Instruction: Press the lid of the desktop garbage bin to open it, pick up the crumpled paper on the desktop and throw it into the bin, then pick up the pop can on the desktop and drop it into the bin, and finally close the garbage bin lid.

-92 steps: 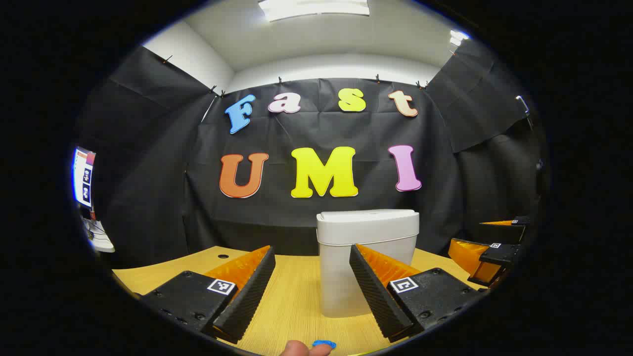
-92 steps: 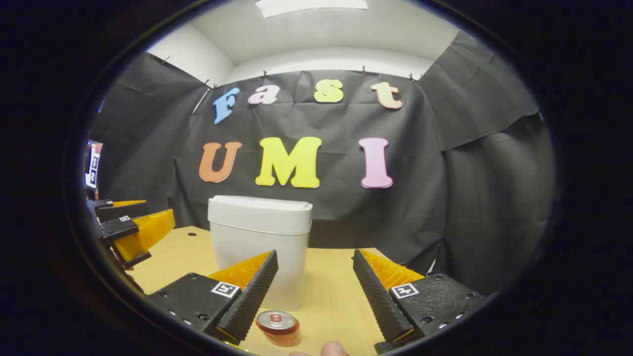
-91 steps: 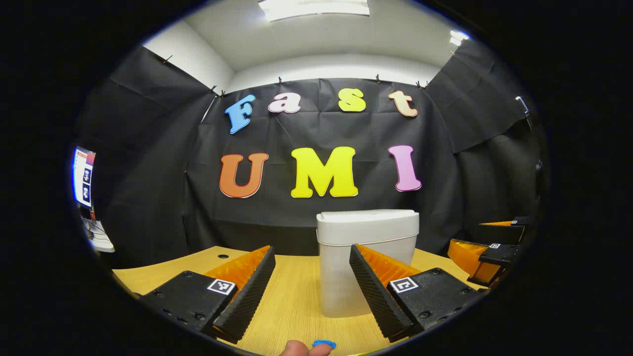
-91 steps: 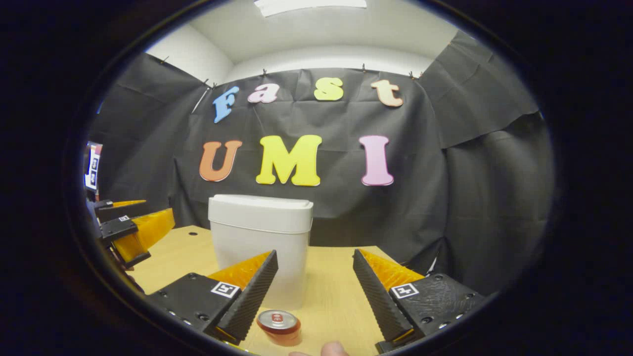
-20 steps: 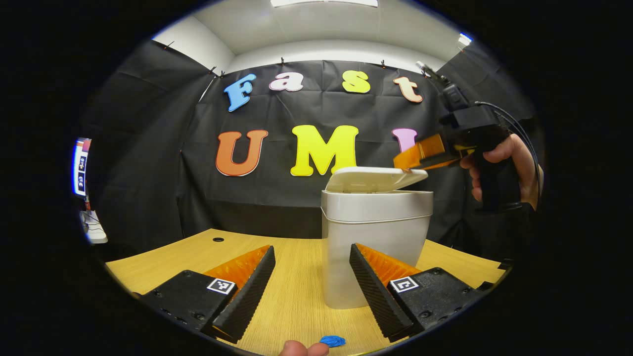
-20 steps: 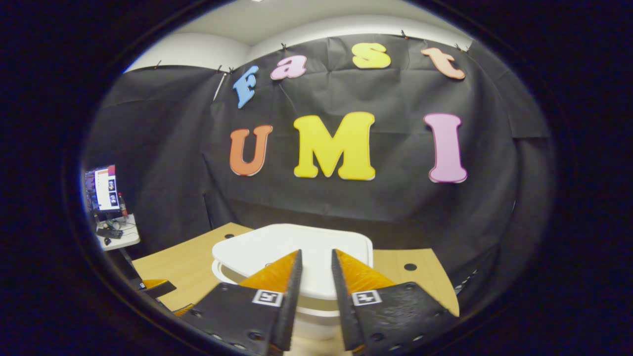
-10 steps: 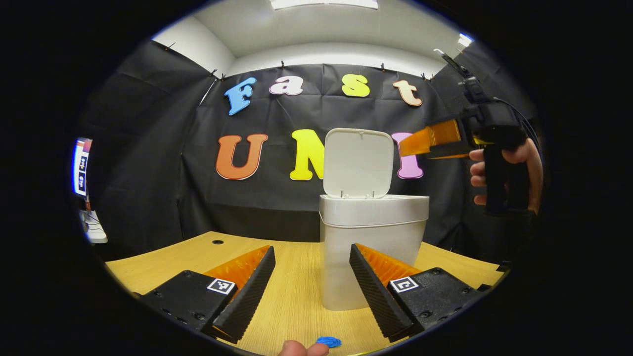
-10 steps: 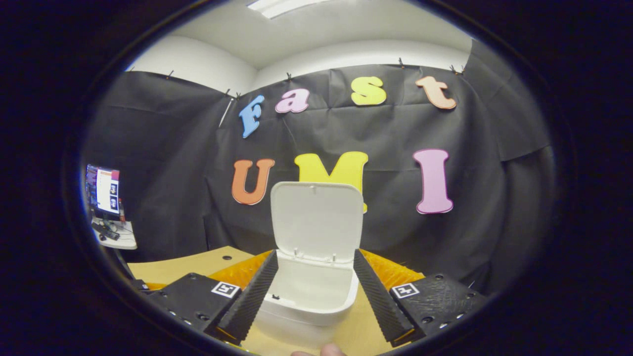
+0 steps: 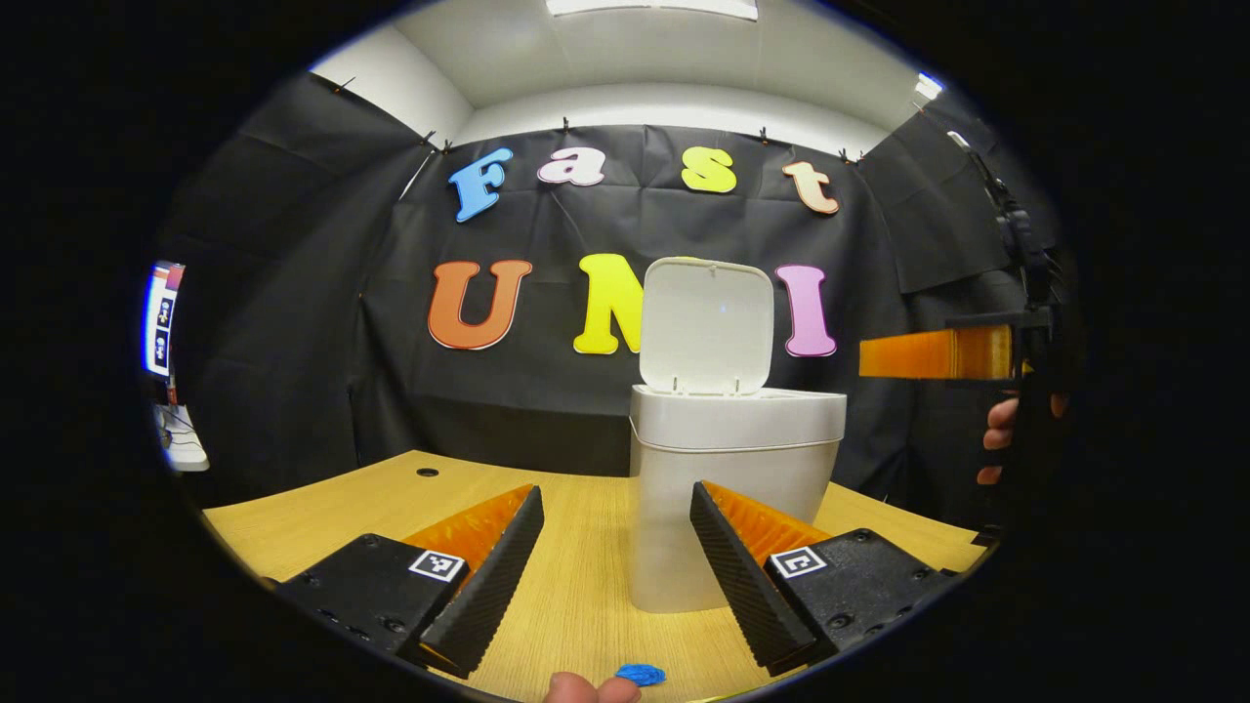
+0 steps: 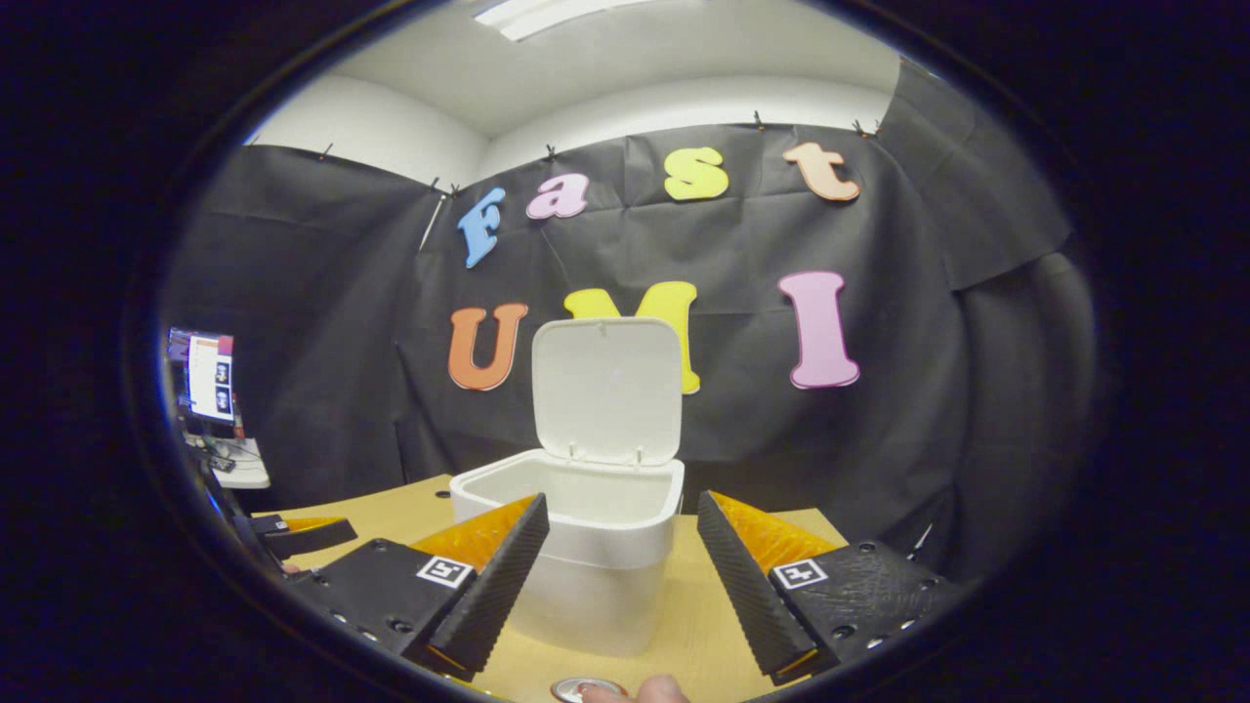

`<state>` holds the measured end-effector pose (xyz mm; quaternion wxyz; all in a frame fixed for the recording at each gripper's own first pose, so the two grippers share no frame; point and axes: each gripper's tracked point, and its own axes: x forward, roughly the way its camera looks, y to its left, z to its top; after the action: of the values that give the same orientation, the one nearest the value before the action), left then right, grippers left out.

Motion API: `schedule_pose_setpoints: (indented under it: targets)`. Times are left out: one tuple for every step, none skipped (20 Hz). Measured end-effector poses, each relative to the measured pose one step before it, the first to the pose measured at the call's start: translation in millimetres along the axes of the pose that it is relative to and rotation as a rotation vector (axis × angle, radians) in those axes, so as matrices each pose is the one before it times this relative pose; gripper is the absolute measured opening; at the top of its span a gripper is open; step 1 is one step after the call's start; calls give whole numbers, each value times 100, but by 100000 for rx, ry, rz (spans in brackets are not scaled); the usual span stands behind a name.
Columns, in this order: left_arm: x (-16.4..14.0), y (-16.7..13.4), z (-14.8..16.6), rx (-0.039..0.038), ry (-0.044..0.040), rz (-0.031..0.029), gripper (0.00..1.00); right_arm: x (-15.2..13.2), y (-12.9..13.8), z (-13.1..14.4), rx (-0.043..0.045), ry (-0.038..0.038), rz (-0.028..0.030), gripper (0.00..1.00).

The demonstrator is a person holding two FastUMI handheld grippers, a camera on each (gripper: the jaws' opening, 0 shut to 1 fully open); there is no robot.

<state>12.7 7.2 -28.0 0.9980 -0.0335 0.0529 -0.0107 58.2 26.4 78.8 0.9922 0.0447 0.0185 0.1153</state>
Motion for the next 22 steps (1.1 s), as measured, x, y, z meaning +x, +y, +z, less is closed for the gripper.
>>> schedule_pose_setpoints:
  targets:
    - [-115,52,54,48,-111,-35,98,-508,61,-846,1622,544,137,95]
    - [-40,-199,-44,318,-80,-416,98,-317,-311,-843,247,148,-754,95]
    - [-109,-419,134,612,-368,-584,97,-297,-411,-931,-532,-37,-1196,97]
    - [-17,-290,-52,810,-176,-404,97,-326,-263,-843,-504,113,-895,95]
    - [65,-207,-259,657,450,-240,97,-251,-165,-869,-277,247,-636,95]
    - [161,-355,-314,545,797,-351,97,-386,-69,-880,-102,404,-175,96]
    - [-78,-266,-317,452,1011,246,97,-397,-148,-571,-765,-216,-514,95]
    - [22,-284,-549,-148,1409,227,97,-280,-162,-553,-1529,-427,-594,96]
    - [-92,-283,-830,-615,1982,-408,97,-295,-299,-746,-1648,109,-778,95]
    - [-314,-382,-638,-561,1507,-532,98,-232,95,-688,124,716,674,95]
    - [-235,-465,-609,190,1568,-744,98,-165,327,-580,867,975,1332,96]
    - [-343,-6,-868,1007,2402,23,98,-116,91,-612,-405,1019,652,95]
    - [-455,61,-885,1753,2076,684,97,-195,-80,-747,-1361,497,165,94]
    - [-525,296,-699,1508,1212,995,98,-192,-315,-343,-1034,-363,-494,95]
    - [-421,393,-795,859,1686,907,98,-241,-81,-256,-18,-477,-112,96]
    - [-218,227,-1087,-176,2185,876,98,-111,105,-400,664,-8,414,96]
    - [-312,142,-1172,-1187,2514,186,97,-184,-14,-264,270,-240,18,96]
    - [-145,-228,-1025,-1658,2711,-566,98,-212,-58,-252,194,-3,160,96]
    - [-137,-197,-1129,-1531,2637,-634,98,-205,16,-428,103,15,209,96]
    - [-56,-268,-1221,-919,2894,-359,98,-273,17,-555,106,643,324,96]
    - [-38,-162,-1030,-188,2330,319,98,-116,-43,-546,-282,935,172,95]
    - [61,-83,-944,369,2054,146,98,-145,-84,-501,-666,760,6,95]
